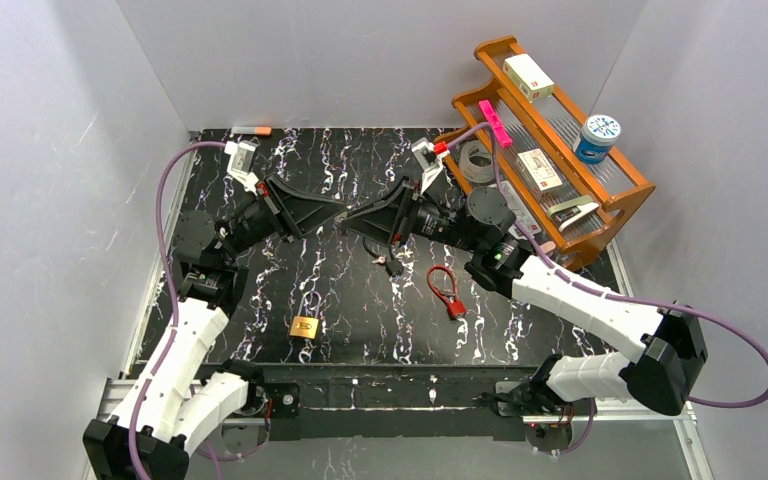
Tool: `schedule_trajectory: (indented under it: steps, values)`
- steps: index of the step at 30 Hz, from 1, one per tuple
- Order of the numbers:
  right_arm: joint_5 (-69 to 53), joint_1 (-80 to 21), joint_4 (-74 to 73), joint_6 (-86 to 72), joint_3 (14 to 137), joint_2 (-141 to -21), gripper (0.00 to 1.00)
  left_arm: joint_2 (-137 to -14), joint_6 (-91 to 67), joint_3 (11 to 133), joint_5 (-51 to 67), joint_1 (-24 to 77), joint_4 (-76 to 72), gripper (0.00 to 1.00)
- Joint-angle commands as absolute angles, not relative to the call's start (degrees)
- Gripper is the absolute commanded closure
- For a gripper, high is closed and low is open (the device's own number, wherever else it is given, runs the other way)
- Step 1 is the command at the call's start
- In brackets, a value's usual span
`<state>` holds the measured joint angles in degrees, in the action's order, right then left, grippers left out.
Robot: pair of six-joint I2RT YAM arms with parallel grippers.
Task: Unlock with the key
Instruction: Pick up the key from the center of the board.
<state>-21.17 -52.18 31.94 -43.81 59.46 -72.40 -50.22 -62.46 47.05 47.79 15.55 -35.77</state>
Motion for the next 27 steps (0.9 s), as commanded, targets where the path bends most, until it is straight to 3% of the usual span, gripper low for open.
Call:
schedule_trajectory:
  steps: [1,27]
  values:
    - [-21.2,-52.0,36.4,-44.6,60.0,-70.9,0.63,-48.8,-63.5,47.8,49.0,15.8,-39.4,1.0]
    - [-20.5,-52.1,38.0,-46.6,62.2,-72.5,0.72,-49.3,-64.1,46.6,48.8,15.8,-40.6,1.0]
